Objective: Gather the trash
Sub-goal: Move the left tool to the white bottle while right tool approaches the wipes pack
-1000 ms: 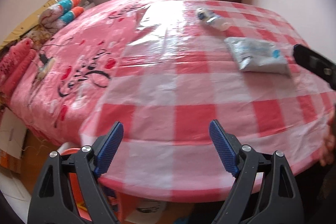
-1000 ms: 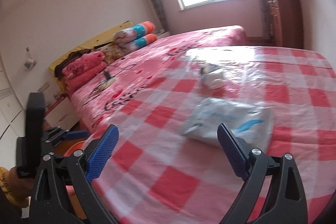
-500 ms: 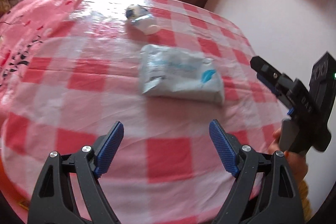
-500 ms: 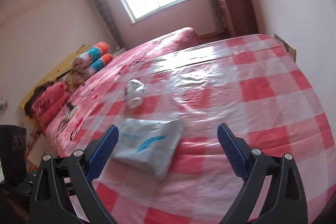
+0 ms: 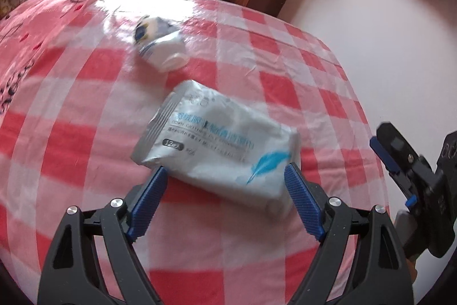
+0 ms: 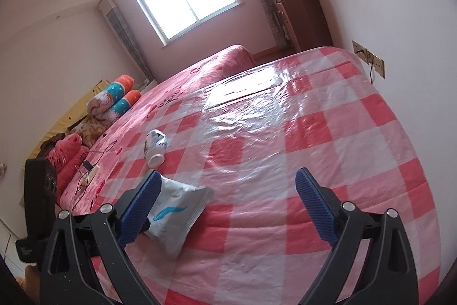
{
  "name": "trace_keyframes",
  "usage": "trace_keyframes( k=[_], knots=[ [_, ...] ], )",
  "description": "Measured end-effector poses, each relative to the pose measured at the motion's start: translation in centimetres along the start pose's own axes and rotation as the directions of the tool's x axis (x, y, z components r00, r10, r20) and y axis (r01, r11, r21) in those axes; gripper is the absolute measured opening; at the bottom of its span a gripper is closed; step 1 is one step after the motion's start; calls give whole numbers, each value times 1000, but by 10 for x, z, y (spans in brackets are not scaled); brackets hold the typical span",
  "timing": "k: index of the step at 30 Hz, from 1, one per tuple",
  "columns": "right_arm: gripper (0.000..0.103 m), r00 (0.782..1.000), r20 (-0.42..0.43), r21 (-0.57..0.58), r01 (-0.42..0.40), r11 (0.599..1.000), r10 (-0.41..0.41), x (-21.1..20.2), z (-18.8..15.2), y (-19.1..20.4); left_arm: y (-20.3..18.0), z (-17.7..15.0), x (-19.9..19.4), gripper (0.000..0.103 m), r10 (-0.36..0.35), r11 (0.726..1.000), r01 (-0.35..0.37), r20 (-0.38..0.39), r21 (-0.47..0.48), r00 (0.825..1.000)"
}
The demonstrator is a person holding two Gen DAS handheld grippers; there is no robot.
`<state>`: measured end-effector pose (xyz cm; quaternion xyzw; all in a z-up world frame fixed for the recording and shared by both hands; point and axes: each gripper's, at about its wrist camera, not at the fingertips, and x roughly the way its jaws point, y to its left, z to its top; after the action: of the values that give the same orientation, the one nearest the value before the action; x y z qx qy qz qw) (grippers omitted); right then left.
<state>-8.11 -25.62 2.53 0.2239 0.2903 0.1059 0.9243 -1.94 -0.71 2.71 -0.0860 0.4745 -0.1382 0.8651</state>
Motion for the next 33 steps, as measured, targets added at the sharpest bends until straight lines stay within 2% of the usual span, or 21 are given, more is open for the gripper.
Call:
trace_keyframes(
  k=[5, 10, 14, 17, 22, 23, 26, 33],
  knots=[
    [94, 1000, 10, 54, 4, 999, -5, -2, 6, -18, -26, 25, 25, 84, -14, 994, 15, -13, 104, 1000],
    [94, 1000, 14, 107, 25, 994, -27, -3, 9, -37, -60, 33, 45, 84, -70, 975, 75, -28, 207, 997],
    [94, 999, 6, 158, 35, 987, -37, -3, 9, -51, -68, 35, 48, 84, -99, 971, 103, -30, 215, 995],
    [94, 1000, -5, 164, 27, 986, -27, -2, 8, -50, -60, 37, 36, 84, -59, 974, 53, 24, 222, 998],
    [94, 999, -43, 132, 4, 991, 2, 6, 4, -36, -18, 59, 16, 84, 72, 988, -85, 105, 131, 992],
    [94, 999, -51, 119, 5, 993, 1, 9, 3, -31, -6, 67, 15, 84, 111, 988, -122, 109, 96, 988],
    [94, 997, -75, 79, -8, 997, 14, 16, 0, -17, 16, 82, 18, 84, 169, 984, -174, 114, 37, 979],
    [94, 990, -141, 13, -3, 1000, 4, 36, -6, 6, 37, 110, 39, 84, 251, 967, -254, 98, 17, 963]
  ],
)
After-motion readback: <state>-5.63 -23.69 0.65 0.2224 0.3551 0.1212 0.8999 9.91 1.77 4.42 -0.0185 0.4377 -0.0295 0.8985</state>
